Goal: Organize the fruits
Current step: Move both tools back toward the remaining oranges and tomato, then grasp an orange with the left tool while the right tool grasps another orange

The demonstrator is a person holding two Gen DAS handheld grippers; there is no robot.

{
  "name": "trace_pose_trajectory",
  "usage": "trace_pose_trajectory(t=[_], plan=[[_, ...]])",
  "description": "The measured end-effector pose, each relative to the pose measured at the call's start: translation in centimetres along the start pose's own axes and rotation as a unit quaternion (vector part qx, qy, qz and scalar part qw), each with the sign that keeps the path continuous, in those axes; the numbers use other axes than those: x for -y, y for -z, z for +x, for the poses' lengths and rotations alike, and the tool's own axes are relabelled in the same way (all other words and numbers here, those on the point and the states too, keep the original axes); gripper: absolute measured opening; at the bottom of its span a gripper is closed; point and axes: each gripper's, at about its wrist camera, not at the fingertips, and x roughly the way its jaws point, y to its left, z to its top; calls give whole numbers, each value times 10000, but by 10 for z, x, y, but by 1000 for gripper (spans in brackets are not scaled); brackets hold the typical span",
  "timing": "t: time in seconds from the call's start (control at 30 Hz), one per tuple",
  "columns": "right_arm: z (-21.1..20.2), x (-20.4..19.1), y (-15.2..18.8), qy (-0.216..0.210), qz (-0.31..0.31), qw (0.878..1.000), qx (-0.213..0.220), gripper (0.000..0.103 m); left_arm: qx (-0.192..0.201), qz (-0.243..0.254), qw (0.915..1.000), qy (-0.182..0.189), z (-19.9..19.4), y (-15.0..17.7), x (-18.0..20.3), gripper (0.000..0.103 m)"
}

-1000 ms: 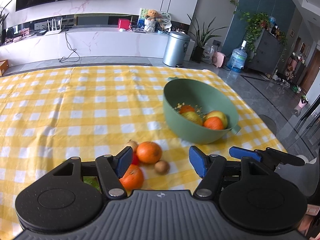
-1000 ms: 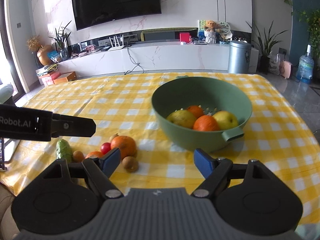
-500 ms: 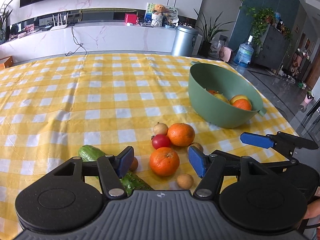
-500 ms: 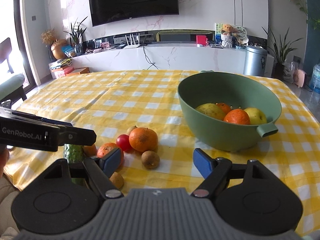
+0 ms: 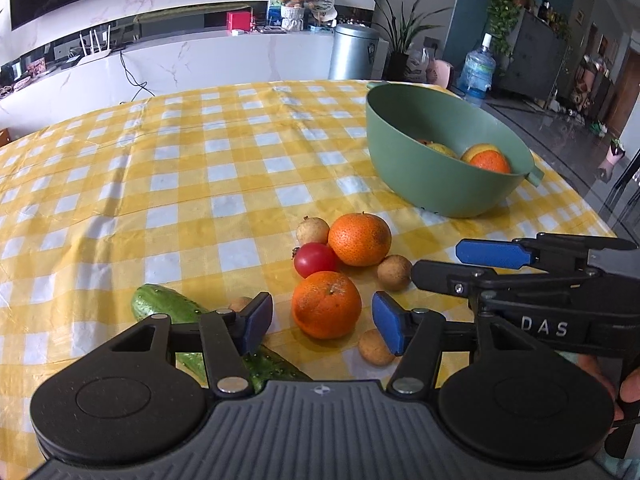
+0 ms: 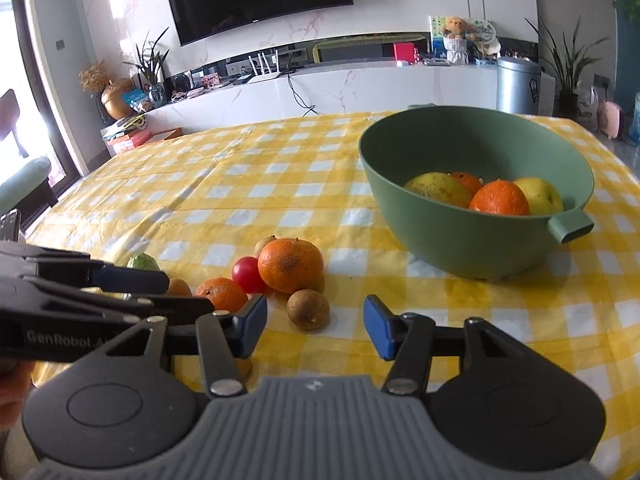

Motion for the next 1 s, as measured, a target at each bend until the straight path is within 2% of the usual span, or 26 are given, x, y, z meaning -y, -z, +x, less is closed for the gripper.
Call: trace_pose_trajectory(t=[0.13,0.43,0.5,0.53,0.83,1.0], plan=[[2,6,0,4,205,9998,-23,48,-87,3,10000,36,6,-4,3,63],[6,13,-2,-154,488,9987,-6,48,-234,184,9993,-231,18,-2,12,58],[7,12,-2,-212,458,9987,33,48,-254,127,9993,-232,19,-3,11,49],[7,11,-2,-237,430,9988,49,48,-274,97,9993,-230,20,-2,10,49],[11,8,-5,-382,353,9986,130,48,-129,-134,9994,-300,12,-3,4,47],[18,10,-9,-442,427,9979,191,48,193,-468,9980,-376,-4,-8,-8,47]])
